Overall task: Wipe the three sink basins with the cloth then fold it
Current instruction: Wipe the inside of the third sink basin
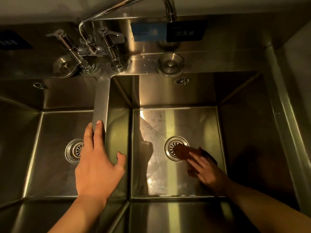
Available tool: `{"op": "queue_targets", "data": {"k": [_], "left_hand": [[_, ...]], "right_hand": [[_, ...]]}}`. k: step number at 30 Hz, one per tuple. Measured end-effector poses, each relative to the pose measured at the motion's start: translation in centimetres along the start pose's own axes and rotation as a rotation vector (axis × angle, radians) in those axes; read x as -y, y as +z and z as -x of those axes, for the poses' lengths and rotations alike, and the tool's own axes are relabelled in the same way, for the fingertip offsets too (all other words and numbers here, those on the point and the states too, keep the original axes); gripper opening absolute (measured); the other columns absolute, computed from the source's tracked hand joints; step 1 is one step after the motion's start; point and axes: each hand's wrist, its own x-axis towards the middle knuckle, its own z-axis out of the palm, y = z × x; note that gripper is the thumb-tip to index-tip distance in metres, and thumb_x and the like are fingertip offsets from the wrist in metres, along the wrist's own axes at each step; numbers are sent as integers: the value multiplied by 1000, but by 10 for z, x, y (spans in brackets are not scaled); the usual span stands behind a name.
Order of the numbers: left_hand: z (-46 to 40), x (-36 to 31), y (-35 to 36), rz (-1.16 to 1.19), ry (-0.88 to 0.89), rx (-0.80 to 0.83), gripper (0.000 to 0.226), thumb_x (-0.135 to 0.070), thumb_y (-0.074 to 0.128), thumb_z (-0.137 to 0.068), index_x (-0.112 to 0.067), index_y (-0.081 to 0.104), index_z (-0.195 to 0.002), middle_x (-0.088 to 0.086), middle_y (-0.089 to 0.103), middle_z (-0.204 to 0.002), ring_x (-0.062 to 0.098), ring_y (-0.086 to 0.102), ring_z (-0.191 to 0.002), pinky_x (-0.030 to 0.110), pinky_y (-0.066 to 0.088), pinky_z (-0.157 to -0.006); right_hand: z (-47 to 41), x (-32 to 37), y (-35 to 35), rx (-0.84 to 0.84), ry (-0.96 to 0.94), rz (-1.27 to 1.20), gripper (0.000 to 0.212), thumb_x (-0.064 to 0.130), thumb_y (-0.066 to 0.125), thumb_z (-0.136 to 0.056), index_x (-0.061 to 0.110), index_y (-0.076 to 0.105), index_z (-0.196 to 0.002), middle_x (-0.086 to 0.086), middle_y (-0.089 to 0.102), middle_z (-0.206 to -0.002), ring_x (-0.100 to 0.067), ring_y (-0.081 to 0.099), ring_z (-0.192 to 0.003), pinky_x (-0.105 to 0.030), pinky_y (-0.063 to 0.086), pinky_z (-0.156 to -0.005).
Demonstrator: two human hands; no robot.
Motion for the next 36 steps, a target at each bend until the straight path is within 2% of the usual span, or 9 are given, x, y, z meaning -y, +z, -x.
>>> {"op": "queue_targets", "data": {"k": [4,7,13,16,20,25,29,31,36], "left_hand": [[-1,2,0,3,2,5,105,-43,71,-83,-39,4,-164,-13,8,-171,35,55,-133,46,58,-72],[-1,1,1,0,3,1,105,-42,72,-83,-38,7,-164,-13,9,-171,34,55,-132,47,60,-73],[-1,2,2,6,8,-8,105,-44,71,-81,-39,6,-164,-16,9,-171,32,55,-132,44,56,-71],[-1,2,3,7,13,-17,105,-44,70,-81,-39,7,-164,-16,9,-171,32,53,-134,44,56,-71],[0,4,4,7,22,-26,105,-45,69,-80,-41,6,-164,-17,9,-170,31,55,-131,39,51,-67],[0,2,3,19,20,-19,103,-43,71,-83,-40,6,-164,-19,8,-170,33,57,-129,43,56,-70],[2,2,3,13,32,-32,103,-44,70,-83,-40,6,-164,-18,8,-170,33,56,-131,41,52,-71],[1,1,2,6,14,-25,104,-44,70,-82,-40,6,-164,-19,8,-170,33,54,-134,44,56,-73],[0,-1,1,9,18,-31,106,-40,71,-81,-40,6,-164,-16,9,-171,32,51,-135,41,53,-71]], "right_hand": [[-22,-4,-7,-272,252,-195,64,18,64,-98,13,38,-156,-12,29,-164,-36,45,-141,-47,34,-118],[-59,-2,-23,-440,419,-164,51,27,48,-104,9,45,-152,-16,40,-158,-37,40,-145,-53,33,-118],[-138,13,-64,-383,521,-69,56,21,50,-104,6,36,-156,-22,32,-161,-39,29,-150,-53,25,-120],[-173,40,-77,-290,538,-134,66,29,43,-103,17,17,-162,-15,12,-169,-34,14,-155,-49,19,-123],[-194,88,-66,-191,357,-35,71,35,42,-103,22,6,-164,-8,-4,-171,-30,-4,-158,-50,10,-126],[-171,138,-30,-70,18,65,73,25,49,-97,26,17,-162,-5,-8,-171,-31,-11,-157,-56,8,-125],[-123,162,10,15,-307,300,54,32,40,-103,21,38,-156,-11,17,-169,-40,16,-153,-60,7,-123],[-95,161,26,75,-436,314,45,33,35,-106,18,50,-146,-10,28,-165,-40,15,-154,-58,1,-125],[-71,129,37,232,-646,349,54,37,32,-103,25,33,-155,-4,12,-171,-27,-2,-158,-53,-7,-126]]}}
